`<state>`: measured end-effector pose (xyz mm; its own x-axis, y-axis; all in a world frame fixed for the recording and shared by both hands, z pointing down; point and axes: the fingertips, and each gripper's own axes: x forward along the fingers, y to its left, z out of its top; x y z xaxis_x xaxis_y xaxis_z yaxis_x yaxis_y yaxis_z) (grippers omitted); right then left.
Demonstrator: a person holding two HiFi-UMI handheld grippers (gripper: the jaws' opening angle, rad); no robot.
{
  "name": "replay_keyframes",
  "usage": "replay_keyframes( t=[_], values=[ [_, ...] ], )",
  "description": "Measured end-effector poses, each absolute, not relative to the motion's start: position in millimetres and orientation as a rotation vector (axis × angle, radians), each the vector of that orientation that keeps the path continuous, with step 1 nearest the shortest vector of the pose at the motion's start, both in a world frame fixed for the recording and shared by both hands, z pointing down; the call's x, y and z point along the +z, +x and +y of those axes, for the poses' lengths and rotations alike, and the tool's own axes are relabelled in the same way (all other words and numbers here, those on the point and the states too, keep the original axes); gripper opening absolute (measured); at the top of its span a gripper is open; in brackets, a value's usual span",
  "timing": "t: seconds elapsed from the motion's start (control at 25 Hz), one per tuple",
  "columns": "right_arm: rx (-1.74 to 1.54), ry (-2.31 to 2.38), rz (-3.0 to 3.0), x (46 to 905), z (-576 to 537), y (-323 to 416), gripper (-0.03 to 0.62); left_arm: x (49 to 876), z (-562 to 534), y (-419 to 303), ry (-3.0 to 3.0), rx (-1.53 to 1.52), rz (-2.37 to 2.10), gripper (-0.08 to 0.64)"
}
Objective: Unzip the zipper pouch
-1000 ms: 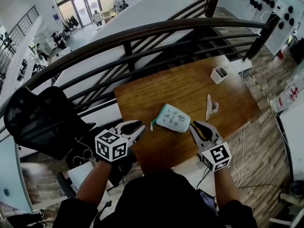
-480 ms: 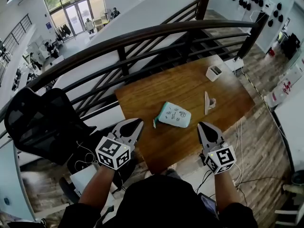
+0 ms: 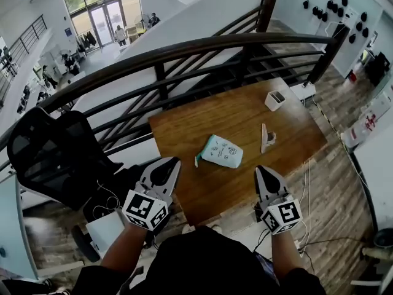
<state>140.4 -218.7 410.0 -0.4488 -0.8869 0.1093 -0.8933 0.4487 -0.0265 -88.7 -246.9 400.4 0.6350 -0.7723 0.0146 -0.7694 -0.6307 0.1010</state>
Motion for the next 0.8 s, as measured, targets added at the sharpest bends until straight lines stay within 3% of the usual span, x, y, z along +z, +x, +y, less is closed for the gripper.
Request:
replay_keyframes(
  t=[0.8],
  values=[
    [0.089,1.527,-2.639,397,-217,166,-0.008,390,-245,-39,2.757,-0.081,-1.254,0.031]
  ],
)
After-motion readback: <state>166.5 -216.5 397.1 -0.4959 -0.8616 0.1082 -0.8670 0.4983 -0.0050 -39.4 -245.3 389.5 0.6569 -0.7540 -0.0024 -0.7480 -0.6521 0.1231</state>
